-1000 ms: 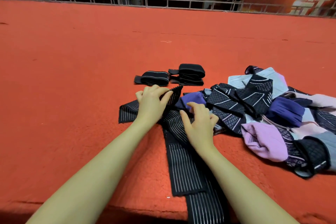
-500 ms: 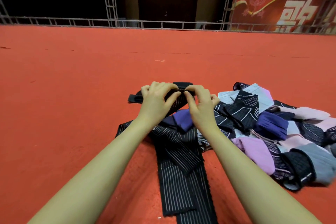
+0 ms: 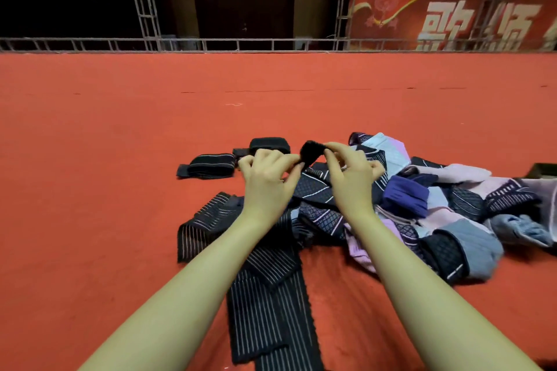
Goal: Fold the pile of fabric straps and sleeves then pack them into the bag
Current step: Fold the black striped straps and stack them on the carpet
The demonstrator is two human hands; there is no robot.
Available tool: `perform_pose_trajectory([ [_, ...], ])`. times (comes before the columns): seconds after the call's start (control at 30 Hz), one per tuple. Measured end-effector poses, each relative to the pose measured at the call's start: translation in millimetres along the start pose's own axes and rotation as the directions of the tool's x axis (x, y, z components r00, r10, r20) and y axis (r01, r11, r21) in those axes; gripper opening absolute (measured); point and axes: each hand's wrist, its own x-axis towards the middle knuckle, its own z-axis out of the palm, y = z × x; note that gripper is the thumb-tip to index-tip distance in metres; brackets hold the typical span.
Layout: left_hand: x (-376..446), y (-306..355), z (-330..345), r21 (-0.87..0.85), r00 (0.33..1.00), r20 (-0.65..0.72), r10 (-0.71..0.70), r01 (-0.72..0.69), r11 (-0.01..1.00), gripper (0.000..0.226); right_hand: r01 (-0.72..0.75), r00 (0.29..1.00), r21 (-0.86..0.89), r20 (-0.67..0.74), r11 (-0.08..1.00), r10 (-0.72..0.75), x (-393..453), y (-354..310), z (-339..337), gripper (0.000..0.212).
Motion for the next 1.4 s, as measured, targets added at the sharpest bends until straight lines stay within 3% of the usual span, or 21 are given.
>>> perform_pose_trajectory([
  [0.17, -16.3, 15.7, 36.2, 0.017, 0.999, 0.036, 0.034, -0.035, 0.999, 0.018, -0.182, 0.978, 0.136, 0.130, 0.974, 0.165, -10.6, 27.5, -21.3, 0.043],
  [0.23, -22.8, 18.3, 46.2, 0.018, 0.995, 0.083, 0.051, -0.053, 0.998, 0.019, -0.220, 0.961, 0.110, 0.195, 0.969, 0.196, -14.8, 33.3, -22.0, 0.048],
  [0.4, -41.6, 17.1, 54.6, -0.004, 0.963, 0.270, -0.004, 0.005, 1.000, 0.026, -0.304, 0.931, 0.025, 0.219, 0.952, 0.292, -26.2, 40.4, -17.8, 0.031],
  [0.5, -49.8, 8.4, 49.0, 0.021, 0.909, 0.414, -0.051, 0.046, 0.999, 0.038, -0.279, 0.955, -0.029, 0.098, 0.960, 0.280, -30.8, 43.5, -14.6, 0.028],
  [0.63, -57.1, -16.4, 29.6, 0.202, 0.823, 0.552, -0.133, 0.023, 0.979, 0.048, -0.339, 0.932, -0.060, -0.159, 0.939, 0.326, -21.0, 51.4, -18.0, 0.033],
  [0.77, -66.5, -32.5, 11.8, 0.387, 0.719, 0.647, -0.253, -0.023, 0.922, 0.051, -0.232, 0.953, -0.077, -0.219, 0.970, 0.211, -14.1, 49.0, -17.9, 0.042],
  [0.87, -78.9, -40.7, 3.6, 0.469, 0.542, 0.749, -0.382, -0.026, 0.883, 0.056, -0.085, 0.987, -0.150, -0.146, 0.985, 0.063, -20.1, 43.8, -10.4, 0.043],
  [0.93, -87.3, -44.2, -1.7, 0.484, 0.487, 0.761, -0.429, 0.013, 0.875, 0.057, 0.014, 0.997, -0.217, -0.067, 0.976, -0.030, -29.1, 39.9, -2.7, 0.040],
  [1.1, -92.3, -51.1, -24.3, 0.469, 0.642, 0.604, -0.472, 0.193, 0.862, 0.060, 0.231, 0.965, -0.283, 0.189, 0.931, -0.183, -54.4, 27.2, 17.6, 0.036],
  [1.2, -95.0, -63.7, -41.9, 0.424, 0.622, 0.615, -0.484, 0.257, 0.868, 0.051, 0.337, 0.901, -0.294, 0.378, 0.894, -0.215, -65.5, 16.9, 29.9, 0.036],
  [1.3, -101.6, -73.6, -56.4, 0.481, 0.572, 0.636, -0.517, 0.231, 0.846, 0.042, 0.374, 0.783, -0.299, 0.608, 0.878, -0.126, -79.1, 11.9, 42.0, 0.039],
  [1.4, -109.0, -80.3, -61.8, 0.479, 0.560, 0.636, -0.531, 0.253, 0.841, 0.043, 0.400, 0.714, -0.333, 0.697, 0.854, -0.063, -92.8, 10.3, 51.3, 0.049],
])
